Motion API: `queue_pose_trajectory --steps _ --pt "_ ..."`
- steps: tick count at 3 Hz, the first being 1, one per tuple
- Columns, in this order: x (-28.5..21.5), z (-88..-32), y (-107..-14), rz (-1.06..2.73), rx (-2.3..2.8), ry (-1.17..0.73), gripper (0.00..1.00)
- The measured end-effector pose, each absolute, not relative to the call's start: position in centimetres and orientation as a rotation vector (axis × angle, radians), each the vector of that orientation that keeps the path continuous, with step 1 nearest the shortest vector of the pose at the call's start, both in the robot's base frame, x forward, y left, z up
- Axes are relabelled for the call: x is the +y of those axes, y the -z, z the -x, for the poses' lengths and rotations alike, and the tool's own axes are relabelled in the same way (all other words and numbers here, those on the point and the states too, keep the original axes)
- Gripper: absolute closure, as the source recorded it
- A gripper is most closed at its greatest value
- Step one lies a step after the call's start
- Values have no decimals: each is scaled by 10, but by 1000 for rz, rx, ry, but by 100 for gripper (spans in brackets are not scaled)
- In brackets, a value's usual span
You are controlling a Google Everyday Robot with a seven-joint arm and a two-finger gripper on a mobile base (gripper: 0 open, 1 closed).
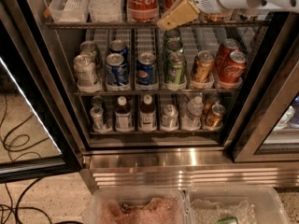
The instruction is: Pick coke can from top shelf of fridge
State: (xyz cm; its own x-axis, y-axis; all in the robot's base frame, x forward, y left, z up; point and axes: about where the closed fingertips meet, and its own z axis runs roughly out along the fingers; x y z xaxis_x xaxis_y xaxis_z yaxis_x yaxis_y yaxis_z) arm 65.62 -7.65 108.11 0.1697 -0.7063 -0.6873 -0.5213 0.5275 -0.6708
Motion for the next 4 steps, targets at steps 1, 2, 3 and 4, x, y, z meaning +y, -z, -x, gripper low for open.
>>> queue_pose_trajectory --steps 1,2,3,4 --pt "-80 -656 -1078 1099 1502 176 0" --pt "-81 -657 -1079 1084 1506 170 0" --pt "-82 -659 -1080 1076 1511 171 0" --pt "-83 -661 -1075 1099 1557 171 0"
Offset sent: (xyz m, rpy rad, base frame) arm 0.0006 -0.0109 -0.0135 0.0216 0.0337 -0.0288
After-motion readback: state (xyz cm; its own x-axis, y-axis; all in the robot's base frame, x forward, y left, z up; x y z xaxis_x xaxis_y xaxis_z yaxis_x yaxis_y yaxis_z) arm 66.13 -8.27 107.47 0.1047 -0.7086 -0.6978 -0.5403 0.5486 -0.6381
